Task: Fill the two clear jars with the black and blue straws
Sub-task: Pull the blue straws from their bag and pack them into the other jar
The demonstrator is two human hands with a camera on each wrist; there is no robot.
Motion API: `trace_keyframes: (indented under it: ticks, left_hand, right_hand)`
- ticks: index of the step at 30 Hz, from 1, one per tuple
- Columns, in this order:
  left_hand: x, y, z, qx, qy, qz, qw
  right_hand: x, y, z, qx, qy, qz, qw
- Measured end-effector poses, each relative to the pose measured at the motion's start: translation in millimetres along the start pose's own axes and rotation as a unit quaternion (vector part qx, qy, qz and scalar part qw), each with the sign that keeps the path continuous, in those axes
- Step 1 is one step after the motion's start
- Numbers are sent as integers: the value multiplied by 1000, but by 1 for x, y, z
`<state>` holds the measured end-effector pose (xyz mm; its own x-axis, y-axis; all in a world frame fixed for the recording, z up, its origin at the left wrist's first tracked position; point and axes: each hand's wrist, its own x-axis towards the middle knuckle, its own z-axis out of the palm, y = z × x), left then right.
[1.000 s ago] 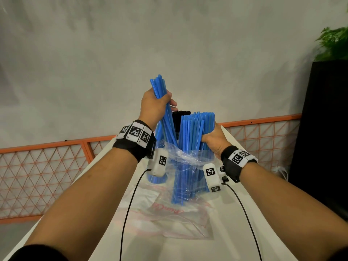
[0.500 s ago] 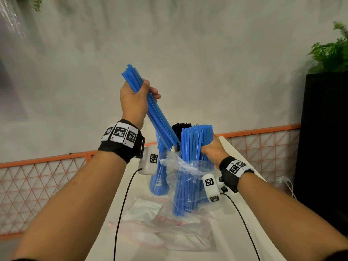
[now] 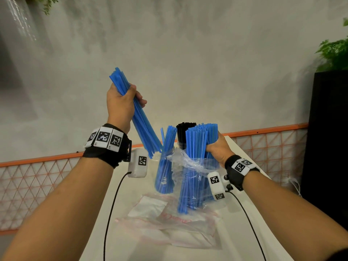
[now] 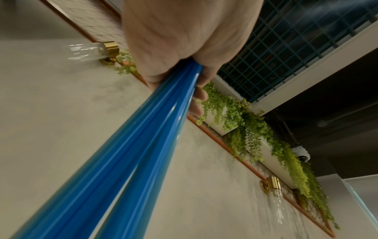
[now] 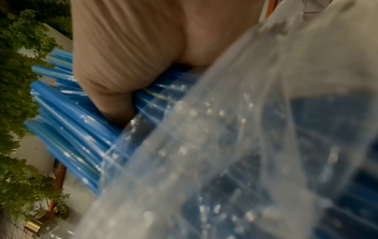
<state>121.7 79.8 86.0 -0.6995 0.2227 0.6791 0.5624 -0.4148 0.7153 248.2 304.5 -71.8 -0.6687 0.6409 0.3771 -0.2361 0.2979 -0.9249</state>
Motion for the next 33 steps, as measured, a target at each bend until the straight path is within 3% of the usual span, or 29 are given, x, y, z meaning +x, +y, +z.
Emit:
trace_keyframes:
  ticks: [10, 16, 23, 33]
  left_hand:
    - [-63, -96, -18, 62, -82, -93, 990]
    - [-90, -135, -22, 69, -89, -142, 983]
    - [-101, -150, -27, 83, -125, -173, 973]
    - [-99, -155, -29, 12, -146, -167, 975]
  right_hand:
    - [-1, 0, 1, 0, 7, -7, 1000]
    - [-3, 2, -1, 5, 14, -10, 1000]
    - [-1, 4, -1, 8, 15, -2, 1000]
    - [-1, 4, -1, 22, 12, -15, 1000]
